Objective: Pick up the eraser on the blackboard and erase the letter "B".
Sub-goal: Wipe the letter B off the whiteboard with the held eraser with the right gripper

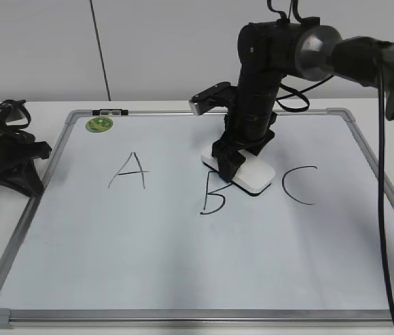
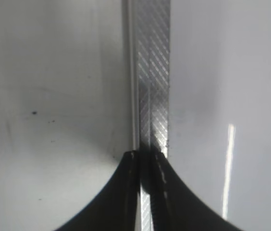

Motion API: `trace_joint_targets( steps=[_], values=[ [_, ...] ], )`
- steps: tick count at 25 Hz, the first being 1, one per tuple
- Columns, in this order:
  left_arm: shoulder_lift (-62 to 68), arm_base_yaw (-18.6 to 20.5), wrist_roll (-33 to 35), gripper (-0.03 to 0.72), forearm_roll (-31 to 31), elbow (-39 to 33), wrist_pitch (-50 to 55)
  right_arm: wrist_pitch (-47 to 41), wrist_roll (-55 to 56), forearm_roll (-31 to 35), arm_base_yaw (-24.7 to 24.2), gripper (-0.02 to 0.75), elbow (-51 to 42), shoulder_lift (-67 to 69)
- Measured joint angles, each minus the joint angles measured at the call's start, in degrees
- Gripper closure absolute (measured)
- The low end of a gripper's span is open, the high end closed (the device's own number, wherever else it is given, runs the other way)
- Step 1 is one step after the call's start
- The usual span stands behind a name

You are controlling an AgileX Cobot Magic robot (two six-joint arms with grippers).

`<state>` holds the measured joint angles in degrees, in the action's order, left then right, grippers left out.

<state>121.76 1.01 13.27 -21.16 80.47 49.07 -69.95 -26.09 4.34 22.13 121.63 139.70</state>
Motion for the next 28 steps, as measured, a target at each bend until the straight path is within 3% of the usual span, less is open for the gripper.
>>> trace_joint_targets(
  steps=[9,21,28],
  values=[
    [0.0,0.0,0.0,0.662,0.0,0.0,0.0,-0.1,-0.1,0.1,0.5,0.202,0.1,0.1],
    [0.0,0.0,0.0,0.662,0.1,0.0,0.0,0.0,0.0,-1.7,9.4,0.202,0.1,0.1],
    [0.0,0.0,0.0,0.662,0.1,0.0,0.0,-0.1,3.7,-5.7,10.2,0.202,0.1,0.1]
  ],
)
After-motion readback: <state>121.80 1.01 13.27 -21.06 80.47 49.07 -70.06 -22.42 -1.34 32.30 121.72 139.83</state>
